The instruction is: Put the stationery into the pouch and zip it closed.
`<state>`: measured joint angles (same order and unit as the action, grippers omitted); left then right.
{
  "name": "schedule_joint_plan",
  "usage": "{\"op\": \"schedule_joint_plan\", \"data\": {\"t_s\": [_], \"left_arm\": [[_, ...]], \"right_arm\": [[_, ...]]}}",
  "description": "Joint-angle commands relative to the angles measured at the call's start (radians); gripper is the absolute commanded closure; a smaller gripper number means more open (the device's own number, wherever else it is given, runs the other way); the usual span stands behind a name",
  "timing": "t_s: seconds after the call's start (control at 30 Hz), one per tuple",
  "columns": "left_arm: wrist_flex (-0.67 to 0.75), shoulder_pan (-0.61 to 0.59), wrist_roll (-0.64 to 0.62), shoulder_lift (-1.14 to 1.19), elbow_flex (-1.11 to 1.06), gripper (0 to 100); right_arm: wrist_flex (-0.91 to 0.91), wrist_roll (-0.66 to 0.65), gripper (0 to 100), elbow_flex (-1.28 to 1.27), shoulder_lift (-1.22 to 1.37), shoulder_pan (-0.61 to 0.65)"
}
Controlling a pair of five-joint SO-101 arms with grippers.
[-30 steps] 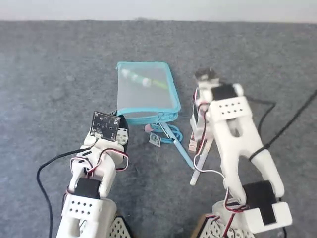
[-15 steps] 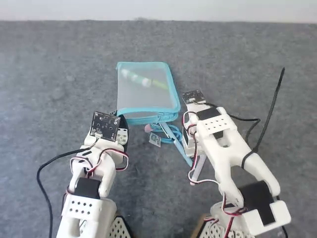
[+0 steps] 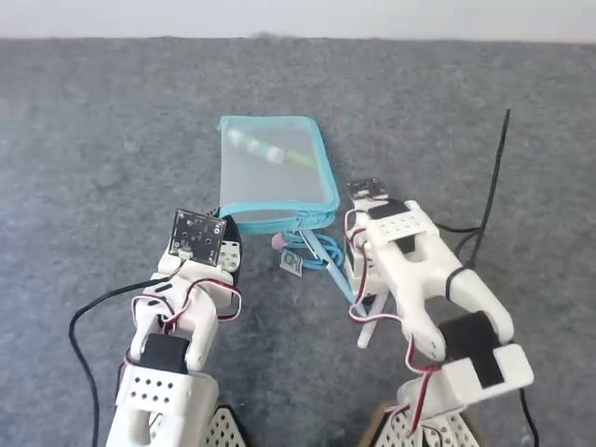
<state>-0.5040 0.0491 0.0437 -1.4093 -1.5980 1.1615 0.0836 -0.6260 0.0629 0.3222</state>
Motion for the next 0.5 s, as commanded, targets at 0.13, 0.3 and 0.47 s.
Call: {"op": "schedule_joint_plan", "data": {"t_s": [0.13, 0.3, 0.47], "left_arm": [[0.009, -0.006, 0.006, -0.02, 0.038, 99], [0.009, -0.006, 0.006, -0.02, 0.038, 99], [0.009, -0.006, 0.008, -0.02, 0.038, 99]], "right_arm": [[0.005, -0.14, 96.5, 0.212, -0.002, -0.177], [0.116, -0.206, 96.5, 0.459, 0.058, -0.174], [0.131, -0.212, 96.0, 0.62, 0.196, -0.156]]}}
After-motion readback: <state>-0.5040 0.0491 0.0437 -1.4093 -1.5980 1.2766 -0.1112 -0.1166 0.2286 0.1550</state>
